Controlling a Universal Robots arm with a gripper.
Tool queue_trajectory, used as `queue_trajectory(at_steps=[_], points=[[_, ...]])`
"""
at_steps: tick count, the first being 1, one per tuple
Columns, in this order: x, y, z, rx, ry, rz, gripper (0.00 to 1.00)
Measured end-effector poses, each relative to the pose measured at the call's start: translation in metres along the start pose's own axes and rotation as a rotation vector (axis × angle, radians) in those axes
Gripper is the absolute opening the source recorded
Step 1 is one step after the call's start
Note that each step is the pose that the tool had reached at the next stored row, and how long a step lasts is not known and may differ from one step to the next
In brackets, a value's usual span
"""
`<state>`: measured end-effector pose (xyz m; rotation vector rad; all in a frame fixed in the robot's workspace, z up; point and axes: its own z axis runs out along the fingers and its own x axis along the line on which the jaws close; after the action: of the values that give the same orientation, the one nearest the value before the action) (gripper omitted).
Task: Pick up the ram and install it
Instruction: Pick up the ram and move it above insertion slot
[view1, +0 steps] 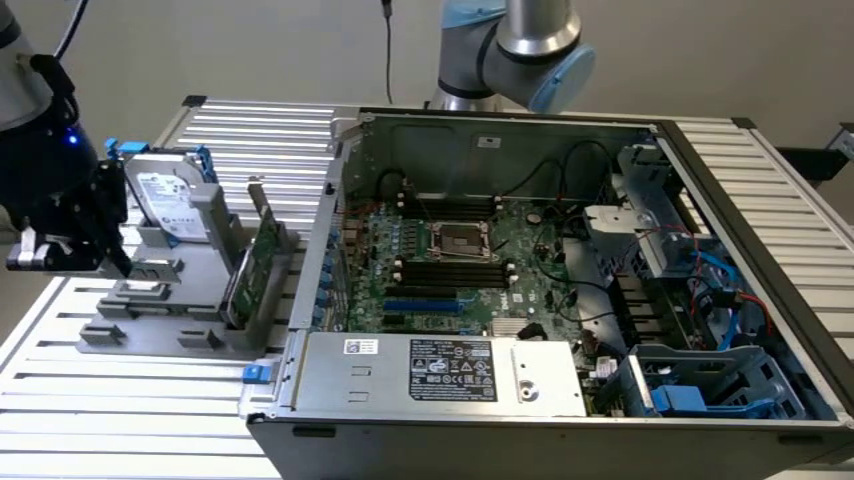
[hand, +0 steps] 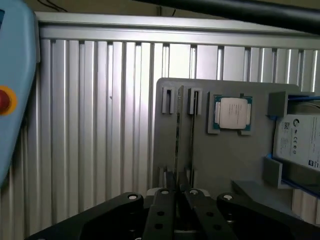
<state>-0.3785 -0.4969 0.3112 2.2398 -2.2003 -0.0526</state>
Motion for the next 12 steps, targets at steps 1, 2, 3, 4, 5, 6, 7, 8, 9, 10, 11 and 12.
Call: queue_trajectory(at_steps=[1,2,3,4,5,6,7,8,9,10,11,12], points=[[0.000,-0.0017,-0.0046,-0.0001,0.0003,0.000,0.14],[-0.001,-0.0035,-0.0090,-0.0001,0.0005,0.000,0.14],[-0.001,-0.0053,-0.0136,0.0000,0.0007,0.001,0.14],[-0.001,-0.0071,-0.0180,0.0000,0.0009,0.001,0.14],[-0.001,-0.0091,-0.0230,0.0000,0.0012,0.001,0.14],[-0.002,-0.0109,-0.0277,0.0000,0.0014,0.001,0.14],[-0.002,-0.0127,-0.0323,-0.0001,0.0018,0.001,0.14],[-0.002,-0.0144,-0.0367,0.0000,0.0018,0.001,0.14],[-0.002,-0.0165,-0.0412,0.0001,0.0018,0.001,0.14],[-0.003,-0.0184,-0.0450,-0.0001,0.0019,0.001,0.14],[-0.003,-0.0206,-0.0480,0.0000,0.0018,0.001,0.14],[-0.003,-0.0241,-0.0514,-0.0001,0.0017,0.001,0.14]])
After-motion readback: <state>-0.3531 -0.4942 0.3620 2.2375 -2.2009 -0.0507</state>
